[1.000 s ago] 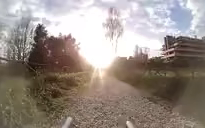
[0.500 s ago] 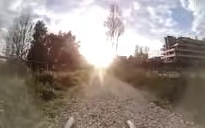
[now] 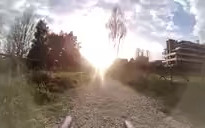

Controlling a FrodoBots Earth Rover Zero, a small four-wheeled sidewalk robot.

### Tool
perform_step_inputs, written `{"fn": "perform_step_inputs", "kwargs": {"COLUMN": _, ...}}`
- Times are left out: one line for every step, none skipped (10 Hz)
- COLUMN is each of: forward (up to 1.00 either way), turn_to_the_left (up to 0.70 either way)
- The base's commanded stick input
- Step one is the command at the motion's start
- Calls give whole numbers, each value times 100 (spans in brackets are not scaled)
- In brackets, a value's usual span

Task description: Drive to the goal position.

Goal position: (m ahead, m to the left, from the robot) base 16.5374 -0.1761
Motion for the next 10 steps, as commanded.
{"fn": "perform_step_inputs", "kwargs": {"forward": 50, "turn_to_the_left": 0}}
{"fn": "perform_step_inputs", "kwargs": {"forward": 50, "turn_to_the_left": 0}}
{"fn": "perform_step_inputs", "kwargs": {"forward": 50, "turn_to_the_left": 0}}
{"fn": "perform_step_inputs", "kwargs": {"forward": 50, "turn_to_the_left": 0}}
{"fn": "perform_step_inputs", "kwargs": {"forward": 50, "turn_to_the_left": 0}}
{"fn": "perform_step_inputs", "kwargs": {"forward": 50, "turn_to_the_left": 0}}
{"fn": "perform_step_inputs", "kwargs": {"forward": 50, "turn_to_the_left": 0}}
{"fn": "perform_step_inputs", "kwargs": {"forward": 50, "turn_to_the_left": 0}}
{"fn": "perform_step_inputs", "kwargs": {"forward": 50, "turn_to_the_left": 0}}
{"fn": "perform_step_inputs", "kwargs": {"forward": 50, "turn_to_the_left": 0}}
